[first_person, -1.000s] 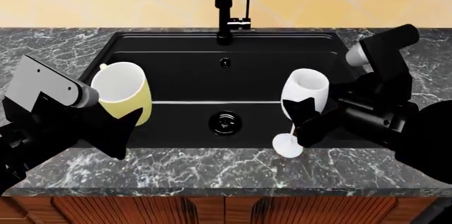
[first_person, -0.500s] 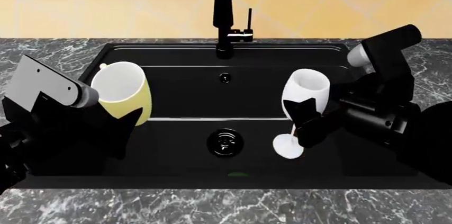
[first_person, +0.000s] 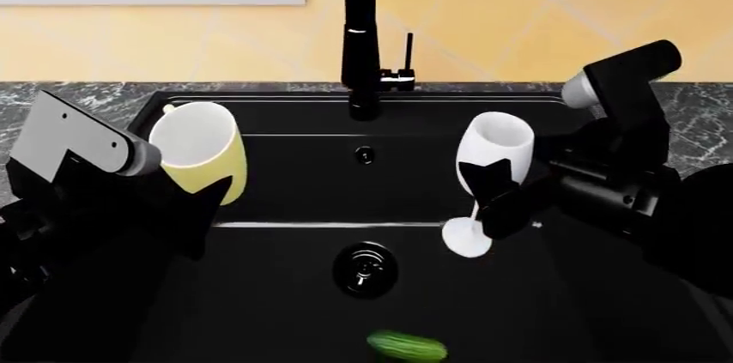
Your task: Pick the cup and wine glass and place them in the sink. Then turn on the water.
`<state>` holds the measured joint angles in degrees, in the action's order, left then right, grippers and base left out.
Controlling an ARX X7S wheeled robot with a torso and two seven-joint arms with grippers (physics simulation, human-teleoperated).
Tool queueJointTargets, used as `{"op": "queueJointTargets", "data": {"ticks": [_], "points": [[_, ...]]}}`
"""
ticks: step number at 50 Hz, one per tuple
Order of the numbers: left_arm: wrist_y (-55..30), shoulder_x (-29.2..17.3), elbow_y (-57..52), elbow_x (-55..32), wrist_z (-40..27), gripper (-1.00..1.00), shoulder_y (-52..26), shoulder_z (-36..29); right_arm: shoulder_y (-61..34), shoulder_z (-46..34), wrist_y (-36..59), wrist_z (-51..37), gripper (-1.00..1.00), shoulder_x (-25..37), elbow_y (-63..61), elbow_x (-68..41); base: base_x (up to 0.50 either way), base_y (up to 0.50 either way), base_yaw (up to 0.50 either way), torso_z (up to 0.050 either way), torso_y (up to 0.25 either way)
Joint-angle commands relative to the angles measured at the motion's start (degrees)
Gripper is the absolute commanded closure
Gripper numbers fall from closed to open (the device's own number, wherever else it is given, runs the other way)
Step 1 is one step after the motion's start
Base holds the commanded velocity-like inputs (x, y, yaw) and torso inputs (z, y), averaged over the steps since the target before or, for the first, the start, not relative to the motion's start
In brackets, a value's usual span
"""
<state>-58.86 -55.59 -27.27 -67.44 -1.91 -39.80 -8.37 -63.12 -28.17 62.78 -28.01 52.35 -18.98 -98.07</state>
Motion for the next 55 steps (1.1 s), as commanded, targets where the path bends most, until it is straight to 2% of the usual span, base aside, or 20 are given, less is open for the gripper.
{"op": "queueJointTargets", "data": {"ticks": [1,9,29,44,55], "points": [[0.27,-0.02,0.22,-0.63,-0.73,1.00,-0.29,0.23,-0.37,0.00,0.13,0.81,1.00,-0.24,0.07,1.29,0.00,-0.27,0.00,0.000,0.000],[0.02,-0.02,0.21,-0.83,-0.78,1.00,-0.76,0.01,-0.19,0.04,-0.16,0.88,1.00,-0.04,-0.12,1.14,0.00,-0.27,0.00,0.000,0.001],[-0.05,0.44,2.02,0.11,-0.67,1.00,-1.55,-1.07,-0.86,-0.63,-1.14,2.03,1.00,-1.44,1.80,3.99,0.00,0.00,0.00,0.001,0.001],[0.75,3.89,7.06,4.42,-0.16,1.00,-4.75,-4.37,-4.19,-3.05,-1.59,5.06,1.00,-4.91,8.83,11.22,0.00,0.00,0.00,0.000,0.001],[0.63,6.51,11.48,7.38,1.00,1.00,-7.84,-7.65,-3.53,-3.98,-2.57,6.95,1.00,-4.80,11.57,14.23,0.00,0.00,0.00,0.001,0.000]]}}
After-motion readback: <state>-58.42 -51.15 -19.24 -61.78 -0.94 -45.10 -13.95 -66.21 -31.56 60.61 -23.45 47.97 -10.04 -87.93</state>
